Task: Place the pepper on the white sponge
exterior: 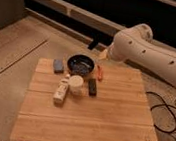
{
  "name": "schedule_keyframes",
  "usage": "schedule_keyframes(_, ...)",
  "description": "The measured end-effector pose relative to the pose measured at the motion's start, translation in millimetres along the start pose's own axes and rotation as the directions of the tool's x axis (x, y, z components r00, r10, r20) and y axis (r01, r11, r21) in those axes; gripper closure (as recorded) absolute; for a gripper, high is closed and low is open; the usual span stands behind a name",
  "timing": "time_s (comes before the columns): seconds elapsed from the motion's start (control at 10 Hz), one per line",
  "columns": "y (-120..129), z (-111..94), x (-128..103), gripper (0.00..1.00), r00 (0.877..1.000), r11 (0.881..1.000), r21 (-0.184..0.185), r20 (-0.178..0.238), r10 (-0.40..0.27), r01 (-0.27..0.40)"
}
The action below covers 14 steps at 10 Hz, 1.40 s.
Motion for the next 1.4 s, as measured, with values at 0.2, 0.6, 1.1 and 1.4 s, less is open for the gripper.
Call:
schedule_keyframes(0.2,-23,9,-3,0.35,1.0,0.997,0.072,-0.019,0.011,-0.009)
schedule_keyframes(0.6,-34,51,-13,0.35,0.999,1.0,0.017,-0.051,-0.006,0.007)
schedule_keyframes(1.1,-36,126,-21,0.35,0.991,0.992,-0.11,-0.103,-0.079,0.068)
schedule_keyframes(1.4,-56,162,-22,0.35,0.984,0.991,-0.093,-0.139,-0.108,0.095)
